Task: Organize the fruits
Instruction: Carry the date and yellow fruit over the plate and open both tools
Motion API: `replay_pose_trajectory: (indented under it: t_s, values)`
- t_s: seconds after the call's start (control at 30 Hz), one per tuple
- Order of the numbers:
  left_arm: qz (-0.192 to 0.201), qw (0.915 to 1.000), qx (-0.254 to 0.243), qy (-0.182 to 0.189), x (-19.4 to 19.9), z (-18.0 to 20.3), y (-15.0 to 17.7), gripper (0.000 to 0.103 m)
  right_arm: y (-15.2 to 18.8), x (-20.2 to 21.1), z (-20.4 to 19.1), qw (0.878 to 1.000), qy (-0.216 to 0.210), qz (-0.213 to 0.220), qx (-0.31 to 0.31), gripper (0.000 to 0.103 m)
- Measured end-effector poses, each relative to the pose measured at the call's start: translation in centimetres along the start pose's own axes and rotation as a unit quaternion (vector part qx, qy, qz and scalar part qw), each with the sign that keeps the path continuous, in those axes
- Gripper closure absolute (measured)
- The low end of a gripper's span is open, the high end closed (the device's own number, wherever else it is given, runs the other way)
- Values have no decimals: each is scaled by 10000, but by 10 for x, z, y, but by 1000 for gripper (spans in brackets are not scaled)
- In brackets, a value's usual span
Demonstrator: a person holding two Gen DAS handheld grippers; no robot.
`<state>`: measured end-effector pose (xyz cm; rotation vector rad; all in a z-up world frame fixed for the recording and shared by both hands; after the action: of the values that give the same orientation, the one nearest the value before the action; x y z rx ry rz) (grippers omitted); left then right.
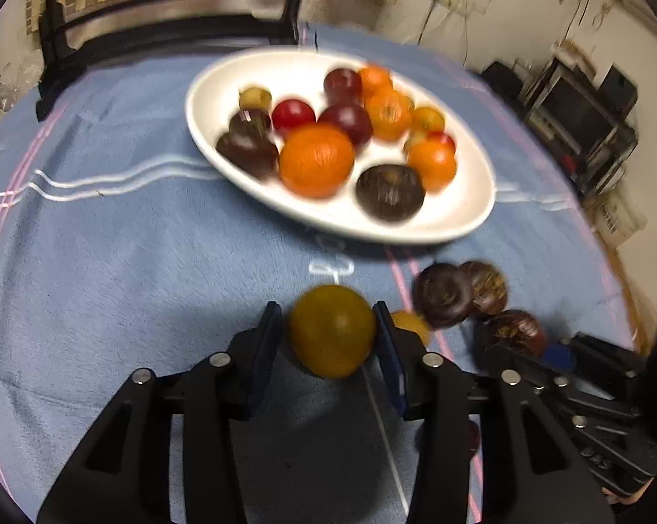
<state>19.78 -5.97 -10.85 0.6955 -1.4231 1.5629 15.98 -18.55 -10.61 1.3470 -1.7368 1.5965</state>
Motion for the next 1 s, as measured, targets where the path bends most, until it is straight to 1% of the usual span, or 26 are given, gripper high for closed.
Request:
replay_pose_trajectory:
  t_s: [0.03, 0.07, 0.1, 0.17, 0.2, 0.27, 0.37, 0.47, 0.53, 0.6, 0.7, 0.77, 0.83, 0.9, 0.97, 1.0]
  values:
    - [-1, 9996, -200, -189, -2, 5, 1, 61, 0, 0, 0, 10000, 1, -5, -3, 79]
    - [26, 9992, -291, -274, -2, 7, 0, 64, 0, 0, 1, 10000, 0, -6, -9, 79]
    - [33, 9992, -290, -285, -2, 8, 0, 66, -1, 0, 2, 10000, -2, 6, -29, 79]
    - [33, 9998, -139, -125, -1, 5, -1, 66, -1, 2, 3, 10000, -7, 32, -38, 79]
    - [27, 9998, -122, -125, 0, 3, -1, 67, -1, 3, 2, 10000, -12, 48, -35, 79]
    - [93, 9994, -154, -288, 4, 0, -2, 67, -2, 3, 1, 10000, -35, 64, -18, 79]
    - [234, 9991, -197, -305, 16, 1, -3, 67, -5, 9, 0, 9997, -99, 208, -35, 79]
    - [445, 9977, -363, -345, 34, 7, -11, 67, -14, 23, -3, 9989, -144, 428, -80, 79]
    - [561, 9968, -452, -354, 43, 10, -21, 67, -25, 35, -9, 9978, -129, 644, 64, 80]
    - [644, 9961, -492, -351, 49, 13, -37, 67, -43, 41, -13, 9972, -138, 719, 145, 80]
    - [741, 9956, -445, -364, 49, 13, -64, 67, -70, 38, -13, 9966, -65, 793, 208, 80]
    - [743, 9958, -388, -357, 44, 13, -79, 67, -89, 26, -9, 9972, -6, 731, 161, 80]
    - [730, 9960, -286, -439, 34, 9, -96, 67, -101, 13, -6, 9978, -13, 659, 105, 80]
    - [723, 9961, -201, -469, 27, 5, -106, 67, -112, -1, -3, 9981, 25, 606, 57, 80]
    - [714, 9963, -2, -472, 17, -1, -117, 66, -123, -15, 0, 9980, 66, 629, -16, 80]
    - [739, 9959, 111, -502, 14, -5, -120, 64, -128, -20, 1, 9978, 33, 657, -70, 76]
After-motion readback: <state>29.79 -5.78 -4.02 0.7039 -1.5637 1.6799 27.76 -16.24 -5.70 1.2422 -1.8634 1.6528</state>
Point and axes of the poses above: each gripper's, at about its wrist camera, not at the fingertips, and x roughly against the way its jaws point, z to its right, y to its underside, the point moved 8 cm from there along -x, roughly the way its jaws point, and after that the axes turned 4 degrees about -z, right-handed, at the moved point
